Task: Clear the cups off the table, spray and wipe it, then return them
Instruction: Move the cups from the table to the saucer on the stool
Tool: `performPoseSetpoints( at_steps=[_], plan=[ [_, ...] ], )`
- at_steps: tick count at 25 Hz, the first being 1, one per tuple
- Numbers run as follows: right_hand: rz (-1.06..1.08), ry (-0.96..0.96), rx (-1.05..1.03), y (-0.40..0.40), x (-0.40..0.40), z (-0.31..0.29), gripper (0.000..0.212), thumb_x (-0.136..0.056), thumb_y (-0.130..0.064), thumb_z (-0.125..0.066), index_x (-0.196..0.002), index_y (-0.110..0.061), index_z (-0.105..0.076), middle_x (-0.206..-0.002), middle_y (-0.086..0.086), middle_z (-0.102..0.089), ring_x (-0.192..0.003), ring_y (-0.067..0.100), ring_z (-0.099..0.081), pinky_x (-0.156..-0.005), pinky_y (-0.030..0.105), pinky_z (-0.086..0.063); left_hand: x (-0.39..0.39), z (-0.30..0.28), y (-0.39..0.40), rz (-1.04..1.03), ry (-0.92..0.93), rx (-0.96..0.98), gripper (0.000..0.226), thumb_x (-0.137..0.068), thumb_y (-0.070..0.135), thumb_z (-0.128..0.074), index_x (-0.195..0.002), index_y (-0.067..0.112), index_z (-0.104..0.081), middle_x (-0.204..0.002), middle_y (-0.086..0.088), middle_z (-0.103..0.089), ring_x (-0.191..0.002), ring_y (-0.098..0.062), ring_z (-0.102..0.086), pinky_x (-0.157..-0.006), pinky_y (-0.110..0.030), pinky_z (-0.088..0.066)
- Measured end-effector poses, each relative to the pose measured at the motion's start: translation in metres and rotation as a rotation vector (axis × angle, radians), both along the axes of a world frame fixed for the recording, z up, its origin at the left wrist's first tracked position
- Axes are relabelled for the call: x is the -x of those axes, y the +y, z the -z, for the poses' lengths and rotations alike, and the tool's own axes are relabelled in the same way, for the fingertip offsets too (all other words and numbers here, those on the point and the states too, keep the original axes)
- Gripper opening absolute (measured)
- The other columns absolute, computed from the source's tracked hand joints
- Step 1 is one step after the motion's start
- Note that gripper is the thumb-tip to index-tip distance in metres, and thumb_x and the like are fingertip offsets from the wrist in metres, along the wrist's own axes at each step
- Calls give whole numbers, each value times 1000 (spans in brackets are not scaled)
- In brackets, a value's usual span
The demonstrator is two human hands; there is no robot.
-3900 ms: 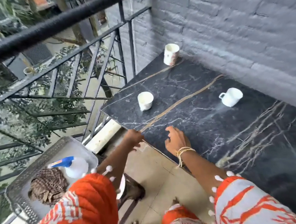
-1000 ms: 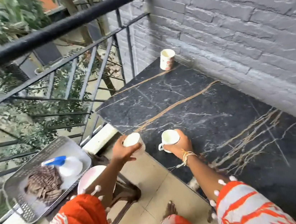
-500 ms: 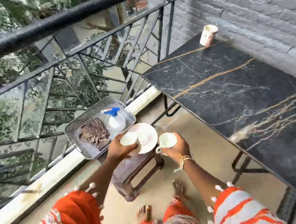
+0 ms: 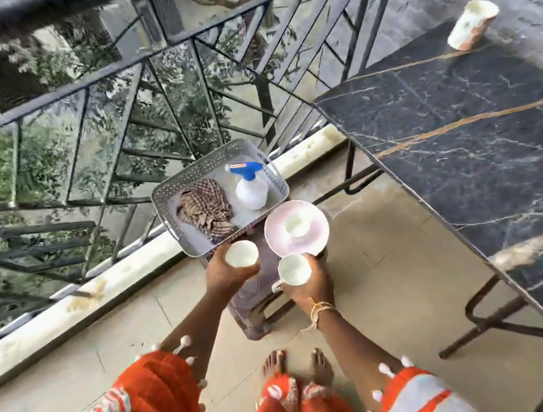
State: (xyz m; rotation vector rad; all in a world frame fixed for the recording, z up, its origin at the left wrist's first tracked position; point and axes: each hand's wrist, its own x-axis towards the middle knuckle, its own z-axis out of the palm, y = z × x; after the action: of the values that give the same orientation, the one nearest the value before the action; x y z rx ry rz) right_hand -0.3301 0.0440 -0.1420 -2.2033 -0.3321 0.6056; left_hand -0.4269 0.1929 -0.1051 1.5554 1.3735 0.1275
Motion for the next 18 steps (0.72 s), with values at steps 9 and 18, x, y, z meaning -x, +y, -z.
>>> performPoseSetpoints(
  at_steps=[9, 18],
  plan=[
    [254, 69, -1, 41, 30, 77, 63, -43, -27, -89, -99, -23, -59, -100, -1, -65, -95, 25, -59, -75, 29, -48, -37, 72, 29, 142, 139, -122, 79, -61, 28, -86, -132, 20, -51, -120, -4, -65, -115, -25, -57, -91, -28, -43],
    [138, -6, 40, 54, 27, 99, 72, -55, -23, -84, -122, -25, -56, -115, 5, -61, -107, 24, -55, -80, 30, -49, -54, 96, 39, 193, 146, -140, 75, -60, 33, -85, -126, 29, -49, -114, 0, -66, -109, -25, -59, -84, -30, -45]
  ],
)
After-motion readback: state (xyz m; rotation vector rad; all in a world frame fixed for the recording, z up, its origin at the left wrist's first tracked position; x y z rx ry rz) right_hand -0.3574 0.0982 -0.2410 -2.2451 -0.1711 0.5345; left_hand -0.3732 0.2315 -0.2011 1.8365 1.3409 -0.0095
